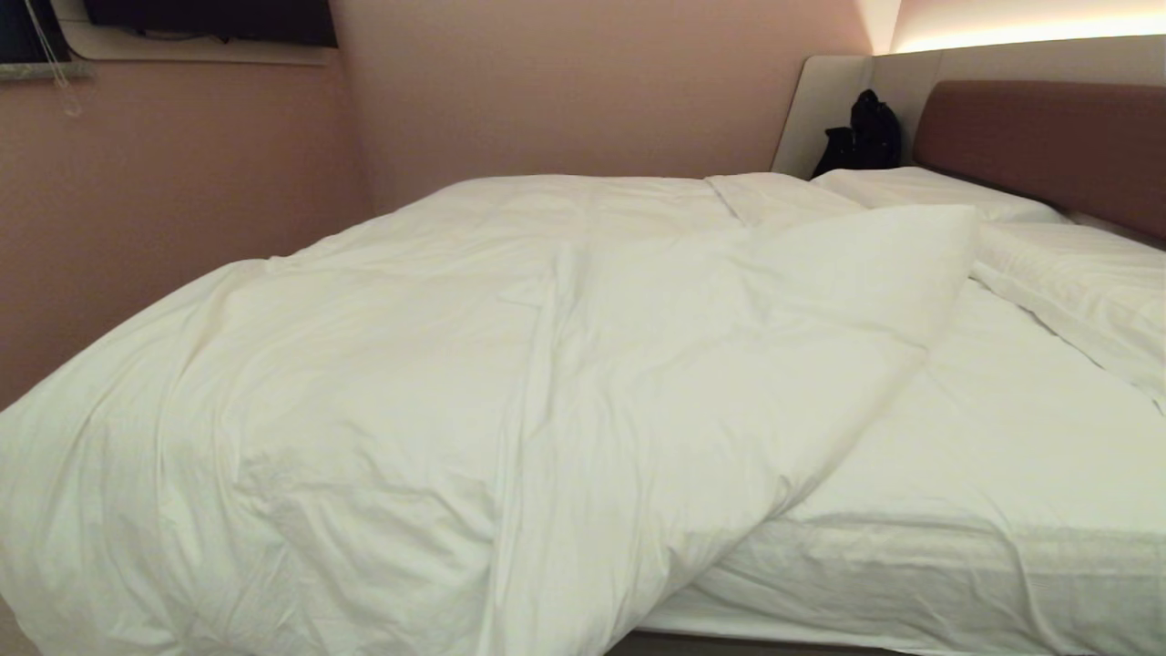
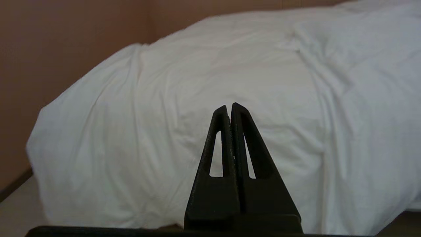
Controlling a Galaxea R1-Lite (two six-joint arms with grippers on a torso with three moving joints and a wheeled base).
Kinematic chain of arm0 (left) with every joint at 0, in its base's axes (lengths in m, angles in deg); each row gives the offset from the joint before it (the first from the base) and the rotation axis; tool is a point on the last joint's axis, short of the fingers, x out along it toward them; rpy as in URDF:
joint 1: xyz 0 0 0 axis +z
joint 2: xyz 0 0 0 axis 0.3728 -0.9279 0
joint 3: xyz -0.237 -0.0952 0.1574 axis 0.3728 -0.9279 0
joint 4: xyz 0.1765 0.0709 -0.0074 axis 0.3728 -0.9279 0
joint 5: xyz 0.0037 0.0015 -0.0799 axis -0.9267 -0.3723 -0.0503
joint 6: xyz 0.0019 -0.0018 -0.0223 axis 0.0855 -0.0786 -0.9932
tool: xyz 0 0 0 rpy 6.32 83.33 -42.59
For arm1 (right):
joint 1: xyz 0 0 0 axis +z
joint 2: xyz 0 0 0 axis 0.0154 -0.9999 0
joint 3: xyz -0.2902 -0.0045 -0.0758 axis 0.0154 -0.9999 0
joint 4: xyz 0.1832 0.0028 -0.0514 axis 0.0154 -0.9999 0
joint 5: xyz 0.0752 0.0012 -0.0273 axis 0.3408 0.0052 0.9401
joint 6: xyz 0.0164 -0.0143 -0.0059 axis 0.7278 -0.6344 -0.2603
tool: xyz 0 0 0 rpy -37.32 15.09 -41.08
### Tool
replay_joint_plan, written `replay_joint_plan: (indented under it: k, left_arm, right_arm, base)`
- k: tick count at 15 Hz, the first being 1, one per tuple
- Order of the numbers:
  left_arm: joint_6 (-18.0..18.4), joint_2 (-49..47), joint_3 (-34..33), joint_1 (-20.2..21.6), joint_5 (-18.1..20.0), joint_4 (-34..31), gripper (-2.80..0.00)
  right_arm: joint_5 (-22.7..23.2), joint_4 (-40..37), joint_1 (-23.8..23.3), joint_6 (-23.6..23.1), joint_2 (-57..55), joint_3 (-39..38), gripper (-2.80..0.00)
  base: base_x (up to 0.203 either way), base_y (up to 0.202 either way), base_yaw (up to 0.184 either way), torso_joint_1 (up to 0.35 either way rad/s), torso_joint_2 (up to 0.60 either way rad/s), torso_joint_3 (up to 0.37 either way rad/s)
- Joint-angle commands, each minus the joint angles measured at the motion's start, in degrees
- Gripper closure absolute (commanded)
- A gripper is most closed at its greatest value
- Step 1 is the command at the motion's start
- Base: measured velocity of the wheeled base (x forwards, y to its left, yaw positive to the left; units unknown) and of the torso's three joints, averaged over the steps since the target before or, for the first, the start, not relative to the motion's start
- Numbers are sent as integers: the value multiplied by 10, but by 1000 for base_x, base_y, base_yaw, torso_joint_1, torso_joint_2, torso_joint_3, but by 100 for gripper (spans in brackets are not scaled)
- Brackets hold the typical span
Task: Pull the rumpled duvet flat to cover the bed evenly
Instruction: Flatten the corners of the folded blanket
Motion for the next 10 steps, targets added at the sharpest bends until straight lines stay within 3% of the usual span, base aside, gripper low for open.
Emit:
replay_joint_plan:
  k: [1,4,8,10]
  left_arm:
    - [-7,40,-14,-1,7,12,0]
    - [-6,40,-35,-1,7,36,0]
    - [10,40,-117,-1,9,138,0]
    - [10,40,-122,-1,9,139,0]
  right_arm:
    - [0,0,0,0,-1,0,0]
    - [0,0,1,0,-1,0,0]
    - [0,0,0,0,-1,0,0]
    - [0,0,0,0,-1,0,0]
  base:
    - [0,0,0,0,0,0]
    - [0,0,0,0,0,0]
    - [0,0,0,0,0,0]
    - [0,0,0,0,0,0]
